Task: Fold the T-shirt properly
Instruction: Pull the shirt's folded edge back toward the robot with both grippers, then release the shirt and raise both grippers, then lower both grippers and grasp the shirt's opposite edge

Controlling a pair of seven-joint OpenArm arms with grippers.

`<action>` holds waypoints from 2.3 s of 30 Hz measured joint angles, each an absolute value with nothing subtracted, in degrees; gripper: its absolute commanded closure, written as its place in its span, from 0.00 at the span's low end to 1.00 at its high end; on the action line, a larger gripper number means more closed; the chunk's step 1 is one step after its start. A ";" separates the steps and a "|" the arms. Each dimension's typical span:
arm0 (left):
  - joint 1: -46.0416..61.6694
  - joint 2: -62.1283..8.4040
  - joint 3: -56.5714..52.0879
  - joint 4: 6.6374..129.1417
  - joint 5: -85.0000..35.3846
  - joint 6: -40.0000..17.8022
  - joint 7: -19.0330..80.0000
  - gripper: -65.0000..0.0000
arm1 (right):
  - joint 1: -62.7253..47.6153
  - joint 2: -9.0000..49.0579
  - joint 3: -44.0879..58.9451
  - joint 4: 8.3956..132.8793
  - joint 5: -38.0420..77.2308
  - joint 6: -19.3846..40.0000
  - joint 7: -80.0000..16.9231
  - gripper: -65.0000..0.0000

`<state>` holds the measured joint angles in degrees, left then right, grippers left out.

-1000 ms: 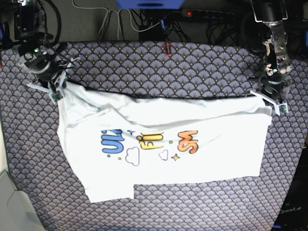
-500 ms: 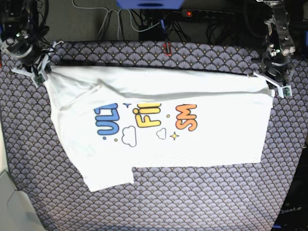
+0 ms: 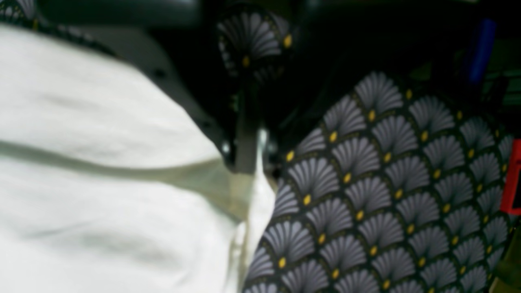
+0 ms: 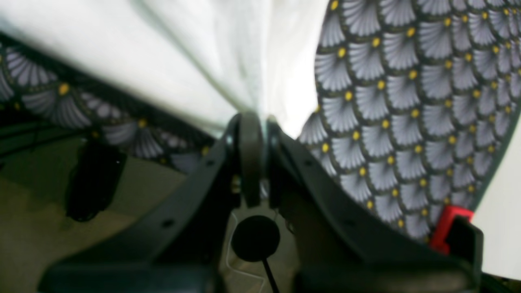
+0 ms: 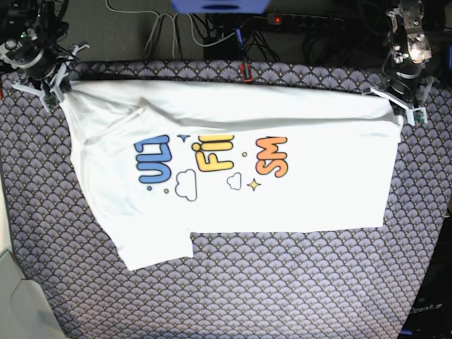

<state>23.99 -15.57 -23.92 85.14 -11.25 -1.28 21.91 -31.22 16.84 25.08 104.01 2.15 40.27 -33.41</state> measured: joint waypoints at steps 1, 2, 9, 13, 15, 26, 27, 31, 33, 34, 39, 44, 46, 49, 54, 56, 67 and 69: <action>24.10 -15.66 -23.92 85.14 -11.29 -1.28 21.80 0.99 | -31.22 16.84 25.08 104.12 2.11 40.27 -33.43 1.00; 24.12 -15.73 -23.92 85.14 -11.29 -1.32 21.82 0.99 | -31.16 16.82 25.08 104.12 2.13 40.25 -33.82 1.00; 24.10 -15.73 -23.92 85.08 -11.44 -1.28 21.85 0.99 | -31.03 15.68 25.19 104.12 1.76 40.27 -33.98 1.00; 23.97 -15.73 -23.97 84.84 -11.44 -1.23 21.82 0.85 | -31.00 15.70 25.23 104.09 1.74 40.27 -34.00 0.85; 23.97 -15.79 -24.14 84.75 -11.31 -1.04 21.82 0.68 | -31.00 15.79 25.23 104.09 1.65 40.25 -34.06 0.71; 23.99 -16.49 -24.67 85.17 -10.96 0.43 22.02 0.24 | -31.18 15.73 30.22 104.03 1.50 40.25 -34.39 0.32; 23.99 -16.38 -25.45 85.67 -10.98 0.10 22.83 0.24 | -31.18 15.73 31.07 104.03 1.50 40.25 -34.37 0.32; 24.91 -15.55 -29.34 90.52 -11.18 -1.21 25.26 0.24 | -30.87 16.08 34.74 104.03 1.28 40.23 -34.68 0.32; 24.77 -15.59 -31.18 93.12 -11.09 -1.06 25.52 0.24 | -29.95 17.06 34.92 104.05 1.28 40.27 -34.83 0.32; 24.47 -15.70 -31.99 94.15 -11.03 -1.06 25.15 0.24 | -28.75 17.65 34.94 104.05 1.26 40.23 -34.81 0.32; 17.65 -15.94 -32.75 96.20 -10.70 -1.19 25.41 0.23 | -21.74 20.88 33.08 103.96 1.67 40.45 -38.37 0.32; 7.07 -16.34 -28.97 92.07 -10.15 -0.19 25.23 0.23 | -8.75 24.53 22.24 99.48 2.09 40.56 -43.20 0.32; 2.61 -16.14 -25.52 88.40 -10.24 -0.62 25.50 0.23 | -3.11 25.39 17.37 96.23 1.58 40.56 -44.34 0.32; -4.36 -15.86 -20.99 80.75 -10.70 -1.48 25.26 0.23 | 4.86 25.69 11.31 89.82 1.93 40.62 -46.17 0.32; -13.43 -16.16 -15.53 68.66 -10.24 -0.51 25.02 0.23 | 17.21 25.23 3.99 75.00 1.63 40.27 -45.84 0.32; -16.34 -16.14 -14.06 65.32 -10.61 -1.13 25.02 0.23 | 21.10 24.56 2.26 69.32 1.30 40.01 -45.91 0.32; -27.24 -18.46 -3.44 47.31 -10.39 -0.91 24.32 0.24 | 31.83 20.58 0.58 46.48 1.21 40.03 -36.91 0.32; -28.01 -18.79 -1.91 45.74 -10.52 -1.13 24.14 0.24 | 32.45 20.25 0.58 44.38 0.95 40.03 -35.59 0.32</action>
<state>-28.01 -18.79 -1.91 45.74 -10.52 -1.13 24.14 32.45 20.25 0.58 44.38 0.95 40.03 -35.59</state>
